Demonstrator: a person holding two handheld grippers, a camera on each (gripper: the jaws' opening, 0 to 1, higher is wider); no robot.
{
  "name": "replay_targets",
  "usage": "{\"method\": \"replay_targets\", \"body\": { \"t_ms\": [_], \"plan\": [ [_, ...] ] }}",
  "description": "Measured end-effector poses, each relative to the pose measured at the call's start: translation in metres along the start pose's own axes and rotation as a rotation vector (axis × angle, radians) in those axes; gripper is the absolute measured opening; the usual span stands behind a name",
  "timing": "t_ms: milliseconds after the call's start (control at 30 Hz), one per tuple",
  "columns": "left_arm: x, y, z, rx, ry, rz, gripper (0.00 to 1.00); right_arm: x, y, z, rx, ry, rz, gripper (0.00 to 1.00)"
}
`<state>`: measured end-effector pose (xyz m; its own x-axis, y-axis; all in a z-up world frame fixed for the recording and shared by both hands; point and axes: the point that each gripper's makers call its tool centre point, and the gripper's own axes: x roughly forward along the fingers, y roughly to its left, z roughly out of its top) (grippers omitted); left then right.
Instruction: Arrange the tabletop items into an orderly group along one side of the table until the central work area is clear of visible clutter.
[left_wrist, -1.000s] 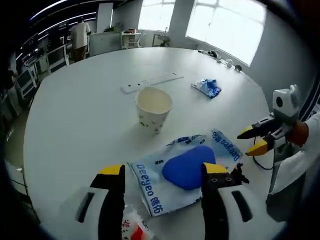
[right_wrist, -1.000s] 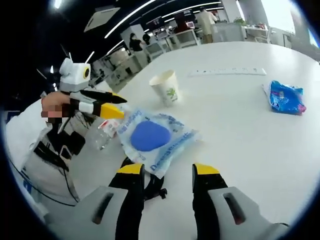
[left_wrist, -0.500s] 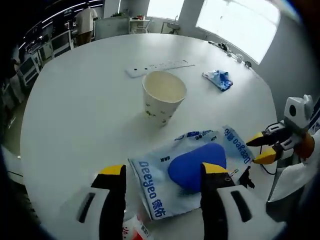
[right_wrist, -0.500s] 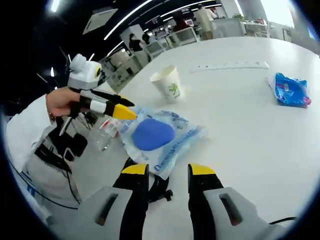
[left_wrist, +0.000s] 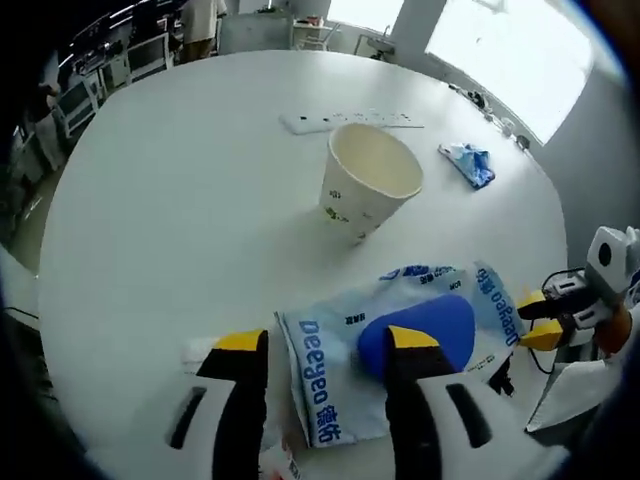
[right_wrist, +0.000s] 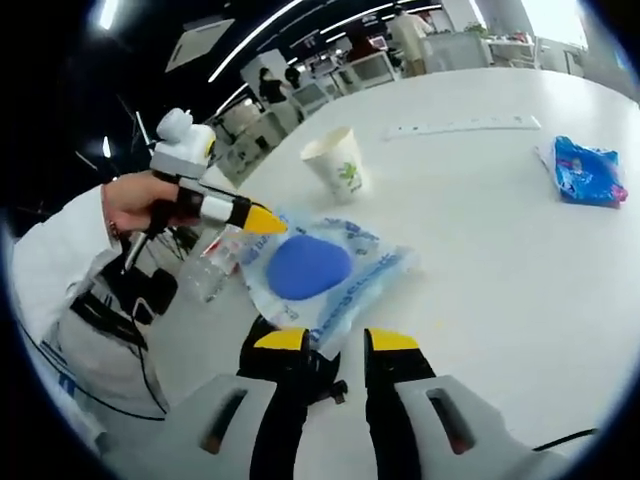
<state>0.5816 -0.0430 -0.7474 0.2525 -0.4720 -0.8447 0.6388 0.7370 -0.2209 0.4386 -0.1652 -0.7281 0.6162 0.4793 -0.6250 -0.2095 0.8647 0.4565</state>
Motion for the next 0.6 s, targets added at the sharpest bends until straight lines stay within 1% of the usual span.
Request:
{"method": "replay_targets", "body": {
  "t_ms": [67, 167, 267, 367, 400, 500, 600],
  "plan": [
    [0.0, 0.002, -0.001, 0.001, 0.003, 0.013, 0.38, 0.0, 0.0, -0.001, 0.0, 0.0, 0.003, 0.14],
    [0.001, 0.004, -0.006, 0.004, 0.025, 0.024, 0.31, 0.001, 0.0, -0.002, 0.005, 0.004, 0.005, 0.13],
    [0.001, 0.003, -0.007, -0.003, 0.02, 0.023, 0.24, 0.002, 0.0, -0.004, 0.009, 0.008, 0.008, 0.1],
    [0.001, 0.005, -0.01, 0.01, 0.029, 0.035, 0.14, 0.002, 0.0, -0.004, 0.006, 0.012, 0.006, 0.07],
    [0.001, 0.006, -0.009, 0.012, 0.029, 0.038, 0.12, 0.002, 0.0, -0.004, 0.002, 0.014, 0.005, 0.06],
    [-0.001, 0.005, -0.01, 0.003, 0.031, 0.038, 0.1, 0.002, 0.0, -0.003, 0.005, 0.01, 0.005, 0.04],
    [-0.005, 0.005, -0.013, 0.013, 0.032, 0.036, 0.04, 0.002, -0.001, -0.002, 0.007, 0.013, 0.001, 0.01]
  ]
}}
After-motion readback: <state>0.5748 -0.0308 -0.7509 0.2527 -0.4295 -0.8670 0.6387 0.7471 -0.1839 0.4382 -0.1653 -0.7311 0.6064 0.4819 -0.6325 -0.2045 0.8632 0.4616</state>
